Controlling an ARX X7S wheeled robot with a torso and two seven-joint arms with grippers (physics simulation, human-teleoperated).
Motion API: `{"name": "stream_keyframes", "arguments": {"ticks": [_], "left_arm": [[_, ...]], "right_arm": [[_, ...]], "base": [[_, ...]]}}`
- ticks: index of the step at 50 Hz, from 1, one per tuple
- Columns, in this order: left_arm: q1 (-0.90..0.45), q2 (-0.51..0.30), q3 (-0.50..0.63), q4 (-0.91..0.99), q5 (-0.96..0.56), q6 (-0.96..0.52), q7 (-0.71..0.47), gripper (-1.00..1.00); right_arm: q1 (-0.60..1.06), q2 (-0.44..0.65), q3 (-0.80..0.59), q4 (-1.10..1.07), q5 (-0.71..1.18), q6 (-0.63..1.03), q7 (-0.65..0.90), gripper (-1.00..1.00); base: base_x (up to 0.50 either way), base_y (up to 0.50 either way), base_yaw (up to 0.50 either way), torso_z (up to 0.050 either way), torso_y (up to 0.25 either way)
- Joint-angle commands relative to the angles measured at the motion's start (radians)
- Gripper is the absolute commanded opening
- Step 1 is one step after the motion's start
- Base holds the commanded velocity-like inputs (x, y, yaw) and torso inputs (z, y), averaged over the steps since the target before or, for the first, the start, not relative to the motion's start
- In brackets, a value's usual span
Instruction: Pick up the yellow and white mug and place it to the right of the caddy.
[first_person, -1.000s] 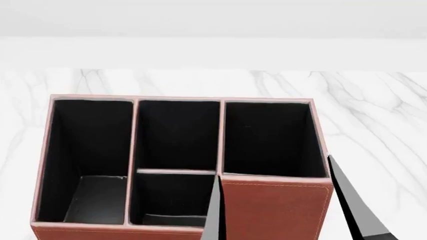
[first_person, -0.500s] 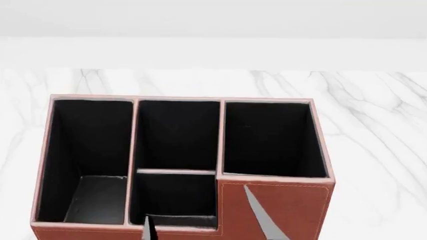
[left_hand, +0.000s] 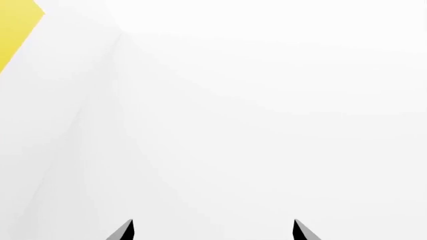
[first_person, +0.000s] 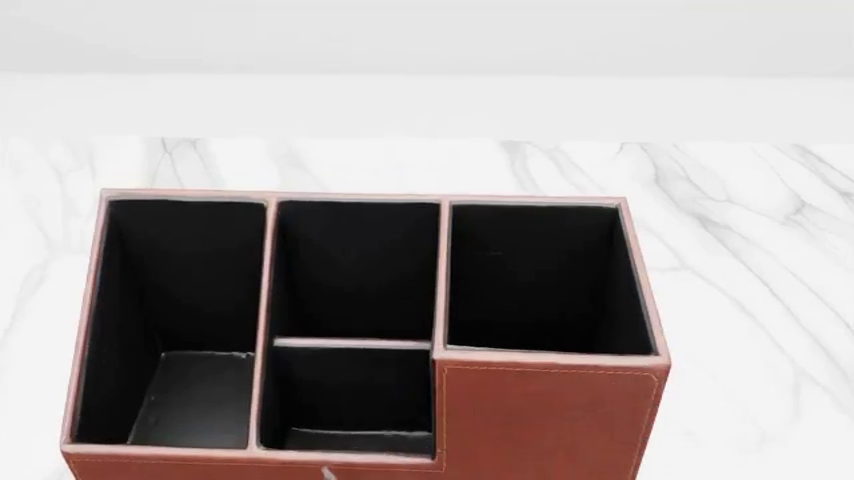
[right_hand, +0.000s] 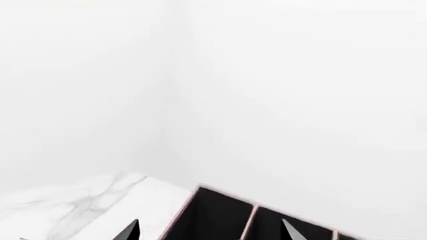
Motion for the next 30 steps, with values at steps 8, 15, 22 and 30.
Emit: {"name": "stream_keyframes", "arguments": {"ticks": [8, 15, 22, 30], "left_arm": [[0.0, 0.0, 0.001, 0.0, 0.001, 0.0, 0.004, 1.0], [0.0, 0.0, 0.003, 0.0, 0.002, -0.001, 0.005, 1.0], [0.0, 0.0, 0.007, 0.0, 0.005, -0.001, 0.003, 1.0], [0.0, 0.0, 0.01, 0.0, 0.01, 0.0, 0.003, 1.0]], "right_arm": [[0.007, -0.048, -0.081, 0.0, -0.028, -0.135, -0.002, 1.0], [-0.014, -0.033, -0.07, 0.015, -0.022, -0.162, -0.025, 1.0], [-0.039, -0.002, -0.055, 0.061, -0.012, -0.198, -0.06, 1.0], [-0.072, -0.006, -0.039, 0.133, 0.019, -0.234, -0.095, 1.0]], "base": [[0.0, 0.0, 0.0, 0.0, 0.0], [0.0, 0.0, 0.0, 0.0, 0.0], [0.0, 0.0, 0.0, 0.0, 0.0], [0.0, 0.0, 0.0, 0.0, 0.0]]}}
